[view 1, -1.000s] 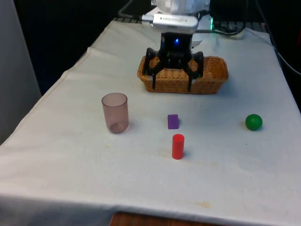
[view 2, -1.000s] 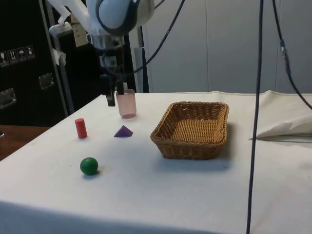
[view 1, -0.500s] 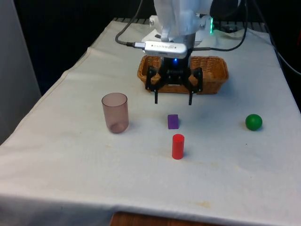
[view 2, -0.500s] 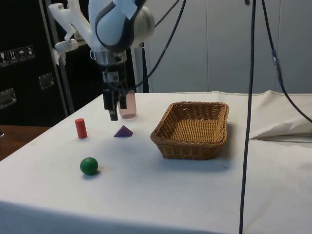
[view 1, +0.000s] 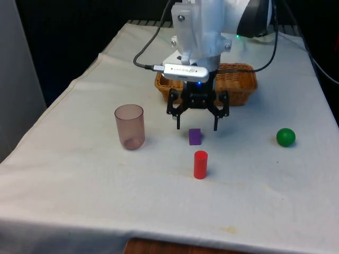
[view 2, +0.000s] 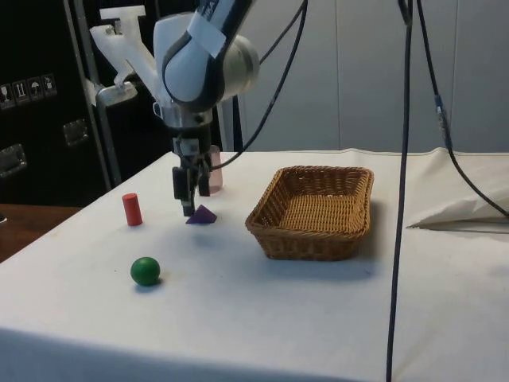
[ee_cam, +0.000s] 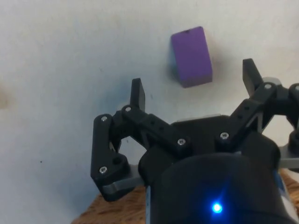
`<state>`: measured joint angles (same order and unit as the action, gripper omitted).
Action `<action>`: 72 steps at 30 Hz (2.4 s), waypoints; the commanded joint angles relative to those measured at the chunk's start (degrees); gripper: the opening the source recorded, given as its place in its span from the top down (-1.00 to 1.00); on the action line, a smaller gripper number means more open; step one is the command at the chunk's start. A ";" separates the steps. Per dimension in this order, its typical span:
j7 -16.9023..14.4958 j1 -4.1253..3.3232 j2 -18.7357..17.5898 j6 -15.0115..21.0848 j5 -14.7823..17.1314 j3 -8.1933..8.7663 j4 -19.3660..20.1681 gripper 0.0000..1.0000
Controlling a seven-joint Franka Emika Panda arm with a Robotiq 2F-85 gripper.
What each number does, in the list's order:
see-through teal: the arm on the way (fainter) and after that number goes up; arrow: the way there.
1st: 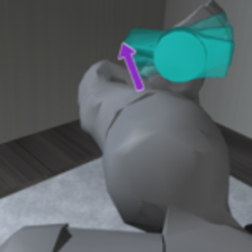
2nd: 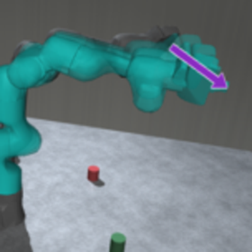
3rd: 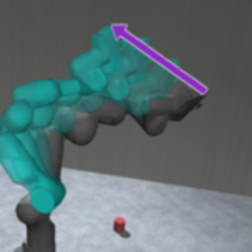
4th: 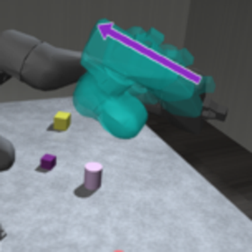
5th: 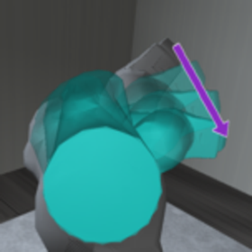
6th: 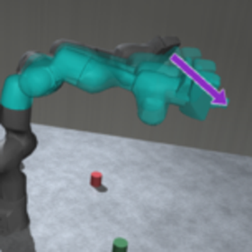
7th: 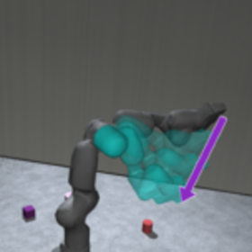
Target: Pick up the triangular block and place it into the basket.
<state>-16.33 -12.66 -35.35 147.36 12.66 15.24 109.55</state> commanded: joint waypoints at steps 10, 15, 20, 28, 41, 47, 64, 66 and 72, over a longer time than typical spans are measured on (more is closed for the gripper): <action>-1.15 0.57 -1.89 2.64 1.83 -0.97 0.00 -0.50; -1.15 0.57 -2.06 2.81 1.83 -0.97 0.00 0.05; -1.15 0.57 -2.18 2.92 1.89 -0.97 0.00 0.34; -1.72 0.00 0.29 1.43 0.97 -0.17 0.92 0.34; -3.78 -0.57 7.96 -1.72 -0.46 0.69 4.87 0.34; -4.30 -0.57 10.60 -3.04 -1.03 0.80 5.96 0.34; -4.01 -0.46 20.74 -5.27 -2.86 0.80 13.64 0.34; -4.07 -0.46 22.23 -4.87 -2.98 0.74 15.58 0.34; -4.13 -0.40 24.58 -3.38 -3.15 0.69 19.08 0.34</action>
<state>-20.80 -12.89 -11.29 143.07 10.08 15.76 127.77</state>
